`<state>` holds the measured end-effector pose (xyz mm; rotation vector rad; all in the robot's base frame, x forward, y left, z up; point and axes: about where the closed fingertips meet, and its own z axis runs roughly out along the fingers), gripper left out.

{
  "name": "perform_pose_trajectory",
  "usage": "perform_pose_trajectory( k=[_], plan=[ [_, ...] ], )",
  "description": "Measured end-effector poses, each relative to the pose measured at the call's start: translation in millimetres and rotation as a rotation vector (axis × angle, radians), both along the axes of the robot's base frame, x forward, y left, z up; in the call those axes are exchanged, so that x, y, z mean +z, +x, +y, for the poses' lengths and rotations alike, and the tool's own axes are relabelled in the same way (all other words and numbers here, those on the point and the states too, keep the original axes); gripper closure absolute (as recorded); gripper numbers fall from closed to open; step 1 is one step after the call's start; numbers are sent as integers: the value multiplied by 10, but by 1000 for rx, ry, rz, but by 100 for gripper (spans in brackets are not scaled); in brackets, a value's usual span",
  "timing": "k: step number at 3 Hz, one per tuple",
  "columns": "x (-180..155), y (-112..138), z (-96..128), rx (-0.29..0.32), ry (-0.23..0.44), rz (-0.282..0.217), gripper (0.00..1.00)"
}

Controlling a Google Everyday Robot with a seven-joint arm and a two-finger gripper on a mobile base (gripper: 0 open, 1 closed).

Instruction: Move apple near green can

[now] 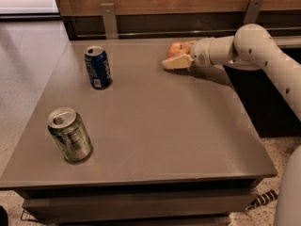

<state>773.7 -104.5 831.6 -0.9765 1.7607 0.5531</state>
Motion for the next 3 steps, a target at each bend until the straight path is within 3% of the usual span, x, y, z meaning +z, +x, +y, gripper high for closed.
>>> perform_pose_trajectory(
  k=[1, 2, 3],
  plan=[
    [-9, 1, 21, 3, 1, 1, 100],
    [147, -128, -28, 4, -46, 11, 100],
    [447, -391, -97, -10, -142, 17, 100]
  ],
)
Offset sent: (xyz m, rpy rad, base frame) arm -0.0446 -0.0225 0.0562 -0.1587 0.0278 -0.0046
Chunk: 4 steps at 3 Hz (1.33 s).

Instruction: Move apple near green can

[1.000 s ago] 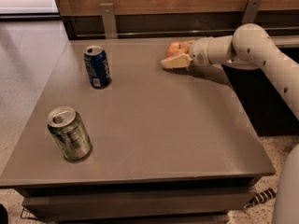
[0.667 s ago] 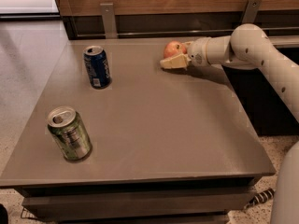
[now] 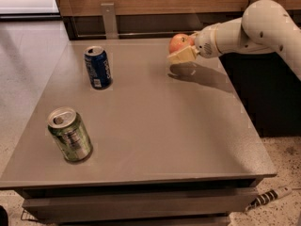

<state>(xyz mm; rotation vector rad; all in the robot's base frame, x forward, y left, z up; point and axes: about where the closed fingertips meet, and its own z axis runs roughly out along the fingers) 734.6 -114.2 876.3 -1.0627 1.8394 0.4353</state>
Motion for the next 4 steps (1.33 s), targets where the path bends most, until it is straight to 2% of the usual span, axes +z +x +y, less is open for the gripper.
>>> perform_pose_trajectory(
  k=[1, 2, 3, 4],
  plan=[
    [255, -300, -44, -9, -100, 16, 100],
    [365, -685, -27, 14, -144, 45, 100],
    [369, -1073, 31, 51, -136, 57, 100],
    [274, -1627, 86, 100, -74, 63, 100]
  ],
)
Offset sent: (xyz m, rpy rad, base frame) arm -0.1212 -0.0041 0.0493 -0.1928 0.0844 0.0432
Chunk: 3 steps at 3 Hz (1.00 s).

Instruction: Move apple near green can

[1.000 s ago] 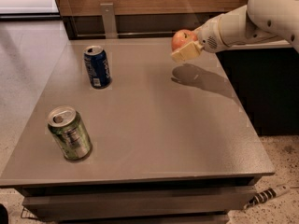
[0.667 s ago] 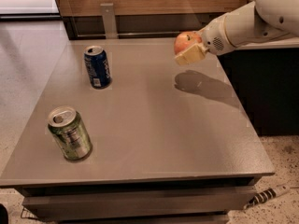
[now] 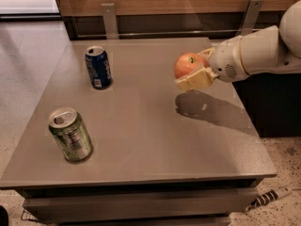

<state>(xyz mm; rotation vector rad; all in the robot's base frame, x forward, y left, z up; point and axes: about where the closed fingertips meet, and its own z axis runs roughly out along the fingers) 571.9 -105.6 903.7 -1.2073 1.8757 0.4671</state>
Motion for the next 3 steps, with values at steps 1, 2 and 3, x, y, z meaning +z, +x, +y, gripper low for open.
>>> perform_pose_trajectory(
  k=[1, 2, 3],
  plan=[
    [-101, -444, 184, 52, 15, 17, 100],
    [-328, -932, 636, 161, -26, 74, 100],
    [-485, -1182, 956, 250, -30, 112, 100]
  ],
)
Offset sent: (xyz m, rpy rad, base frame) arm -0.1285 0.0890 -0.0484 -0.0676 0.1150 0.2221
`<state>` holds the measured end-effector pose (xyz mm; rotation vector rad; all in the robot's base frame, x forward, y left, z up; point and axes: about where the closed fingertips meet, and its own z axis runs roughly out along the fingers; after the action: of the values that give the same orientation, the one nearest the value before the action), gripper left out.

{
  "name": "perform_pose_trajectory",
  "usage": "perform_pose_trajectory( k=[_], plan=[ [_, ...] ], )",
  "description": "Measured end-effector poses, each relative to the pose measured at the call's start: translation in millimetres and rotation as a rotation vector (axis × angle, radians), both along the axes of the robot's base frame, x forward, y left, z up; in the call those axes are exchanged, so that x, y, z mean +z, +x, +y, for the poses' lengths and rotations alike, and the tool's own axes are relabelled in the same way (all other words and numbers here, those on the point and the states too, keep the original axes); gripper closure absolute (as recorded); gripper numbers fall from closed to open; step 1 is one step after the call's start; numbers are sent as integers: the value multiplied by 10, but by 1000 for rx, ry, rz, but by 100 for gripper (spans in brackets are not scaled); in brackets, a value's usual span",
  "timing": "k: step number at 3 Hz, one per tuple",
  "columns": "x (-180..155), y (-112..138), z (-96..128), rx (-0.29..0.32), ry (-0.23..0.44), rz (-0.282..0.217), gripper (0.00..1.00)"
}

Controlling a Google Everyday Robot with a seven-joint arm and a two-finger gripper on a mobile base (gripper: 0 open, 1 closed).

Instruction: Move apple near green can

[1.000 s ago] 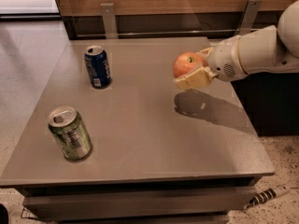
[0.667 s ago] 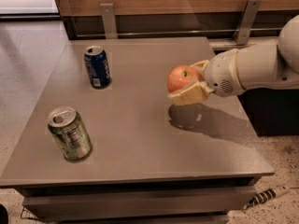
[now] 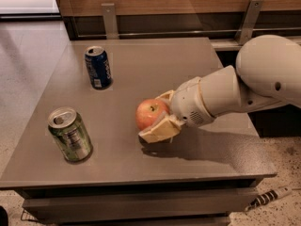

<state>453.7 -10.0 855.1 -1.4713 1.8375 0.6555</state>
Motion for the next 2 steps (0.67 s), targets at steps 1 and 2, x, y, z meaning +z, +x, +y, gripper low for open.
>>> perform_pose_trajectory(
  k=[1, 2],
  plan=[
    [-185, -118, 277, 127, 32, 29, 100],
    [-370, -180, 436, 230, 50, 47, 100]
  ],
)
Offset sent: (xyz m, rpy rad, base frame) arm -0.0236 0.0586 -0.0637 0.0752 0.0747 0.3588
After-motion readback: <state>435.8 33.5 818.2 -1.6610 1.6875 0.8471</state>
